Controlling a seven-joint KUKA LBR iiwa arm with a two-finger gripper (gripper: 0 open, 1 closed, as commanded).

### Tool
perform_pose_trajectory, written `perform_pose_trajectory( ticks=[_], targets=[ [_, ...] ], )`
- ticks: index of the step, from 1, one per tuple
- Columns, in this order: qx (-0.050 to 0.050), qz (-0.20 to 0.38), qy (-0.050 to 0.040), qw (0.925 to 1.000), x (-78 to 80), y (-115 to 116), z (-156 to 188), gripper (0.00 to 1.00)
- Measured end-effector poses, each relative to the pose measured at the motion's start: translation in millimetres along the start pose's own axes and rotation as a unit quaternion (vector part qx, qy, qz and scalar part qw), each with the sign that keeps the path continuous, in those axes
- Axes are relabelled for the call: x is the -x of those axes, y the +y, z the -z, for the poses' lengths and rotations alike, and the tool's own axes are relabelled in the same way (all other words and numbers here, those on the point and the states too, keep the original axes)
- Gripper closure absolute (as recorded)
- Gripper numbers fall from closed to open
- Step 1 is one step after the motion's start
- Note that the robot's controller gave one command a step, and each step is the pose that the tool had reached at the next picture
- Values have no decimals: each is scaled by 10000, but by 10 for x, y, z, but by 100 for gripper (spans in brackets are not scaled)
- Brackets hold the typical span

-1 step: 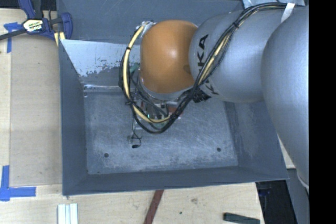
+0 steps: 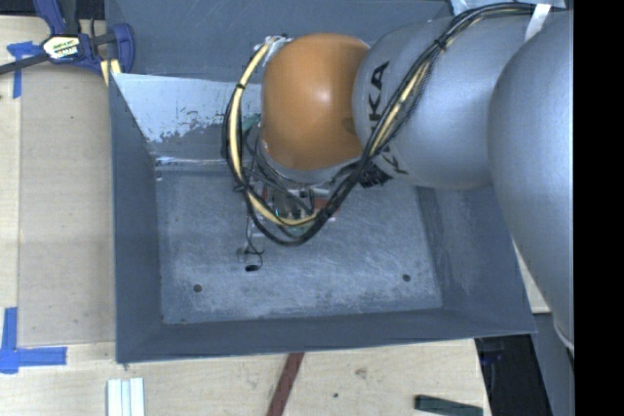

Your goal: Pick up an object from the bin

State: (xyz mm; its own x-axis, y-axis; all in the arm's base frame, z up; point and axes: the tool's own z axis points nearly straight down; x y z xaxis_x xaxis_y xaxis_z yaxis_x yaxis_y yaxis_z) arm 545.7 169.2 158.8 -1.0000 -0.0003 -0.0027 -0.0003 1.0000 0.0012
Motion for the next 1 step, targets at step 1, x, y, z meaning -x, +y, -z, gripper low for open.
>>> perform_pose_trajectory(
  ticks=[1],
  targets=[
    [7,-378,-12,9993,391,-221,-154,0]
  ],
)
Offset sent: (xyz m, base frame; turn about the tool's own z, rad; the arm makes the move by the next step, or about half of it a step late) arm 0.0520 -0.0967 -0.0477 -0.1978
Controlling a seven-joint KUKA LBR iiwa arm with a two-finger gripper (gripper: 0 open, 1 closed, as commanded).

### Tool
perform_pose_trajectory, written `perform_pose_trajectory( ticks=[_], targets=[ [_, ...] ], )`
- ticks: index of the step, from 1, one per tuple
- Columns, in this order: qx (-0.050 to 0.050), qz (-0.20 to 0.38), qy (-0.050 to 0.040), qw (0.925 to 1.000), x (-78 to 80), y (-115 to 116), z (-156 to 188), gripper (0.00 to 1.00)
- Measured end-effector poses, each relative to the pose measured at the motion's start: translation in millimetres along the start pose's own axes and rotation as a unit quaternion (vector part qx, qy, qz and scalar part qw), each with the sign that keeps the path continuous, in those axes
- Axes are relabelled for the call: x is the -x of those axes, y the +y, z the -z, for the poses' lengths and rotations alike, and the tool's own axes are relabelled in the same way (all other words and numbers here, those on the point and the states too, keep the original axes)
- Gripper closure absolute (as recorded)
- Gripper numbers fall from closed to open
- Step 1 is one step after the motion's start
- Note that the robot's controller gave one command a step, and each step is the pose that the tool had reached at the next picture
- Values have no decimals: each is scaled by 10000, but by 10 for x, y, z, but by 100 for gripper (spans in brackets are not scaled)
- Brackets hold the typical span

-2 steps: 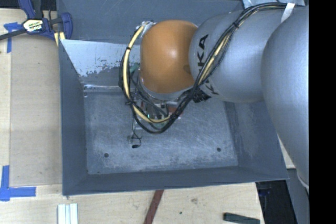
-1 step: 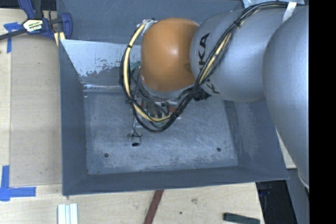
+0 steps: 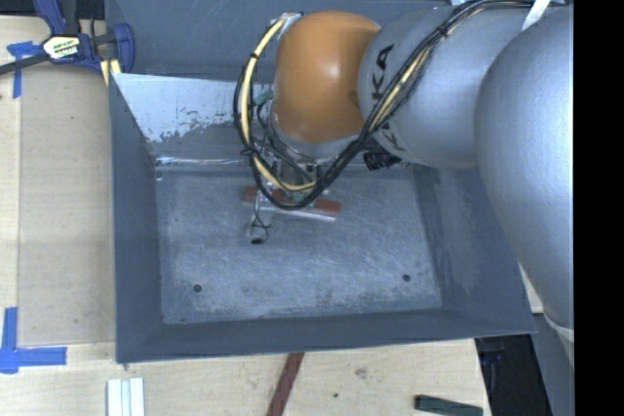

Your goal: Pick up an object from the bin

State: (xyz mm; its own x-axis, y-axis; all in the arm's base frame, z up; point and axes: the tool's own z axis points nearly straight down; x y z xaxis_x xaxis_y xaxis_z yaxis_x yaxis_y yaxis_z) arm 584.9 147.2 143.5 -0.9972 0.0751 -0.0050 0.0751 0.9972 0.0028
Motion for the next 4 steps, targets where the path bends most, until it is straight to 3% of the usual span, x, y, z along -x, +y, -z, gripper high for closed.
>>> perform_pose_trajectory(
  ticks=[1,2,3,4],
  targets=[
    [-12,545,13,9985,122,-390,-173,0],
    [-2,313,-1,9995,160,-399,-718,100],
    [-2,310,-1,9995,160,-399,-718,100],
    [-17,452,45,9990,97,-447,-200,100]
  ],
)
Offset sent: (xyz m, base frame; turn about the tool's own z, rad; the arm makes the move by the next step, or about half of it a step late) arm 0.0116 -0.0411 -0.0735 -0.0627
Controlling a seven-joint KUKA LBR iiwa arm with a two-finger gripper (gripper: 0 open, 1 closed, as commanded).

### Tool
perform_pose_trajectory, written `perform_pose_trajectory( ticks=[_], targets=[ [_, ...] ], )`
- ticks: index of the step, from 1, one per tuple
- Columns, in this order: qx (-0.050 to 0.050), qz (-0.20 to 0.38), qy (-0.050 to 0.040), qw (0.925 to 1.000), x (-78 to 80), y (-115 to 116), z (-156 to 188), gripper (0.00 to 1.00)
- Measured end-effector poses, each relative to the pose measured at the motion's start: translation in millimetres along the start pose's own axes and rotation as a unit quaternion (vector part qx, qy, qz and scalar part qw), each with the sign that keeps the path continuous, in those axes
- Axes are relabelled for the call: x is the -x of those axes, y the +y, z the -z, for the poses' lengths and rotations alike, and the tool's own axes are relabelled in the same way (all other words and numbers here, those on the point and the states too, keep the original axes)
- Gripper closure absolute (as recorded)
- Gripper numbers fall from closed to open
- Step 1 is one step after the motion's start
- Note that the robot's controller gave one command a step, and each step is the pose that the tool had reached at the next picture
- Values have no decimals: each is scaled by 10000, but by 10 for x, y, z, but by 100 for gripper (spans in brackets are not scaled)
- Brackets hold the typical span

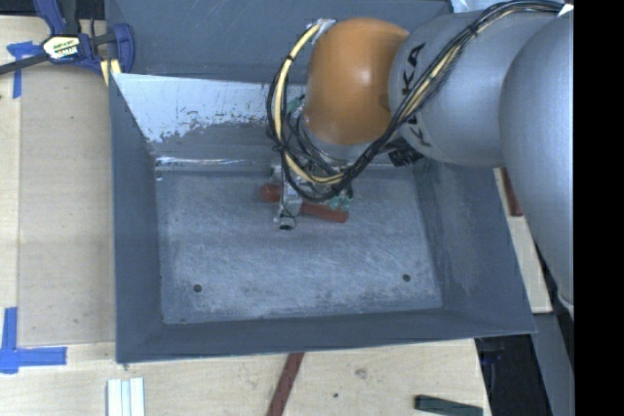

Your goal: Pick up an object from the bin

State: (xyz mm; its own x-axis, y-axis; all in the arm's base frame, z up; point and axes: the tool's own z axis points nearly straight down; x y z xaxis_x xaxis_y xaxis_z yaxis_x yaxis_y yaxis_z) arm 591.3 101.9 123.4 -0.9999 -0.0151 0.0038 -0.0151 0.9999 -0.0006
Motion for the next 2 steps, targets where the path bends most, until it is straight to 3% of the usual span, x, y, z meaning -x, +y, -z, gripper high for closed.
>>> perform_pose_trajectory(
  ticks=[1,2],
  targets=[
    [4,-145,-17,9999,3,-107,700,100],
    [2,-44,-21,10000,-69,30,1376,100]
  ],
)
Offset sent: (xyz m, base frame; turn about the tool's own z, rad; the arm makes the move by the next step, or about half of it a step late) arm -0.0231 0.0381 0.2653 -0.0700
